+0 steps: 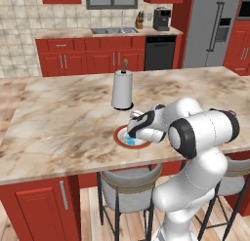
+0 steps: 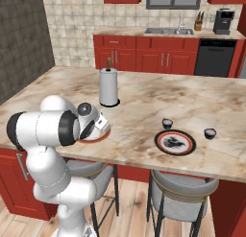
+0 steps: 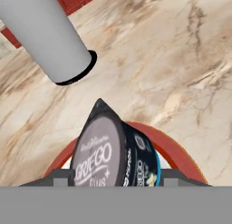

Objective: Place two yogurt containers on each plate.

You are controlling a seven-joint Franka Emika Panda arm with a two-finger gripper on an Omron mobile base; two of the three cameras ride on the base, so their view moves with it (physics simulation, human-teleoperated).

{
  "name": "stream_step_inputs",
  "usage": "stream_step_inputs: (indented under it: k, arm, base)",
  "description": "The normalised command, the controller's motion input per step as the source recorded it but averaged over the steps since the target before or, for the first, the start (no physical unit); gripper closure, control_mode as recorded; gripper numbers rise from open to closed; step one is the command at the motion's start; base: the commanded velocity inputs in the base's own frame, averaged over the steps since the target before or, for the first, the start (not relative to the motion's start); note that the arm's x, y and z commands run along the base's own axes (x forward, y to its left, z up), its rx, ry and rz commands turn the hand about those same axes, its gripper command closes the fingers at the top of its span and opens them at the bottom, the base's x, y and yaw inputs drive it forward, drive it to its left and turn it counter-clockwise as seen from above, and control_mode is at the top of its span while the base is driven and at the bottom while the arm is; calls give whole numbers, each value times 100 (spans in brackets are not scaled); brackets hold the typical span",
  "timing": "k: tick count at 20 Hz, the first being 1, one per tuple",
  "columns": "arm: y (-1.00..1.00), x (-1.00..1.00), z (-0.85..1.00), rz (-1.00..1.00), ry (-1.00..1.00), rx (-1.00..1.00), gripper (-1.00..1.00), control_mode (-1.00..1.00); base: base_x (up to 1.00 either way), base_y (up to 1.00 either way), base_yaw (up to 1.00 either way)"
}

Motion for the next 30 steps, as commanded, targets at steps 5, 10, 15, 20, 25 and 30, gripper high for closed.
stream_step_inputs:
  k: [5, 10, 15, 20, 25, 30]
  arm:
    - [0, 0, -1, 0, 0, 0, 100, -100]
    - [6, -1, -12, 0, 1, 0, 100, -100]
    - [9, -4, 0, 0, 0, 0, 100, -100]
    - [8, 0, 0, 0, 0, 0, -100, -100]
    - [0, -13, 15, 0, 0, 0, -100, -100]
    - [1, -5, 69, 0, 0, 2, -100, -100]
  base:
    - [0, 0, 0]
    - [0, 0, 0]
    - [0, 0, 0]
    - [0, 0, 0]
    - [0, 0, 0]
    - [0, 0, 0]
